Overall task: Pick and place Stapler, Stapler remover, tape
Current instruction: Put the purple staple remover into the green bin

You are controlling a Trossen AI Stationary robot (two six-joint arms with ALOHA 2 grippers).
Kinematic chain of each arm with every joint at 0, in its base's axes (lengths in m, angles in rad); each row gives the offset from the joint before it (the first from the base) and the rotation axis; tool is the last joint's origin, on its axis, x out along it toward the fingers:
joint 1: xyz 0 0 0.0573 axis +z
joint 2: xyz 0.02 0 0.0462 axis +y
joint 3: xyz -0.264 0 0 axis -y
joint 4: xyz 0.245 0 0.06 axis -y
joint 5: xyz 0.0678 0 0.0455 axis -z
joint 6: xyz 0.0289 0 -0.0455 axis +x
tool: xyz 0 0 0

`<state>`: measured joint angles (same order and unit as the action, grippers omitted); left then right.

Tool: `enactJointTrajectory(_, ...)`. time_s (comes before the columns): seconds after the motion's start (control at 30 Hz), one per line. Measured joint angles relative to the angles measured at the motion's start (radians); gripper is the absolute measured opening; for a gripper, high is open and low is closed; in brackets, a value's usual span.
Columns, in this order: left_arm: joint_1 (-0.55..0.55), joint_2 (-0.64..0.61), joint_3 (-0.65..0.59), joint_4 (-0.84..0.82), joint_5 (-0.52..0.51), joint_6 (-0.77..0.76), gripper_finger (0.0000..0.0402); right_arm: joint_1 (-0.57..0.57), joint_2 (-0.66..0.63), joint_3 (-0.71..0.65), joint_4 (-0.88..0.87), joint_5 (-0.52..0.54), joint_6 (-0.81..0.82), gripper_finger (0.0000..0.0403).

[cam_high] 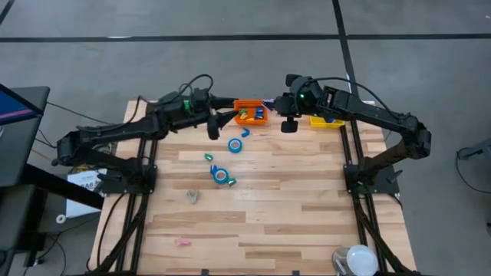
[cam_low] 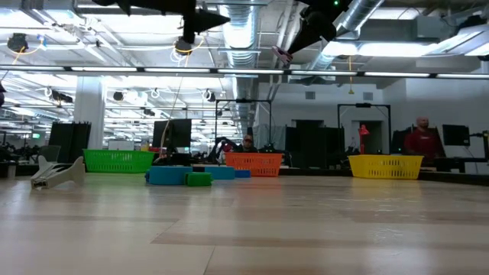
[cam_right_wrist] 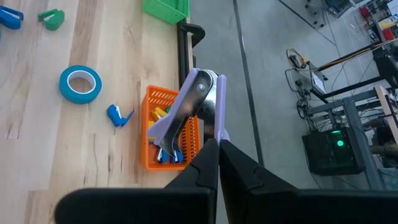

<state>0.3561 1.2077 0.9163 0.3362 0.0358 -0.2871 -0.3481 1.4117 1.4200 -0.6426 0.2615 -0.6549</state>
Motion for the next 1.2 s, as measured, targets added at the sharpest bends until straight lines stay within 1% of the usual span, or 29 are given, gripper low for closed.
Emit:
enactJointTrajectory(0.13,0.0,0.078,0.045,-0.035,0.008,-0.009,0.0274,0.0,0.0,0.0,0.0,0.0,0.001,0.0)
enactJointTrajectory(0.37,0.0,0.196,0.111,-0.035,0.01,-0.04,0.0274,0.0,0.0,0.0,0.0,0.001,0.0,0.0)
enactJointTrajectory(0.53,0.004,0.253,0.17,-0.032,0.022,-0.04,0.0274,0.0,0.0,0.0,0.0,0.001,0.0,0.0)
enactJointTrajectory(0.7,0.004,0.295,0.243,-0.087,0.021,-0.031,0.0274,0.0,0.0,0.0,-0.001,0.001,0.0,0.0)
enactJointTrajectory(0.87,0.022,0.334,0.303,-0.2,0.026,-0.034,0.0274,0.0,0.0,0.0,-0.002,0.001,0.0,0.0)
enactJointTrajectory(1.07,0.042,0.333,0.337,-0.24,0.04,-0.043,0.0273,0.0,0.0,0.0,-0.004,0.001,0.0,0.0)
enactJointTrajectory(1.2,0.058,0.333,0.384,-0.277,0.081,-0.054,0.0273,0.0,0.0,0.0,-0.004,0.0,0.0,0.0)
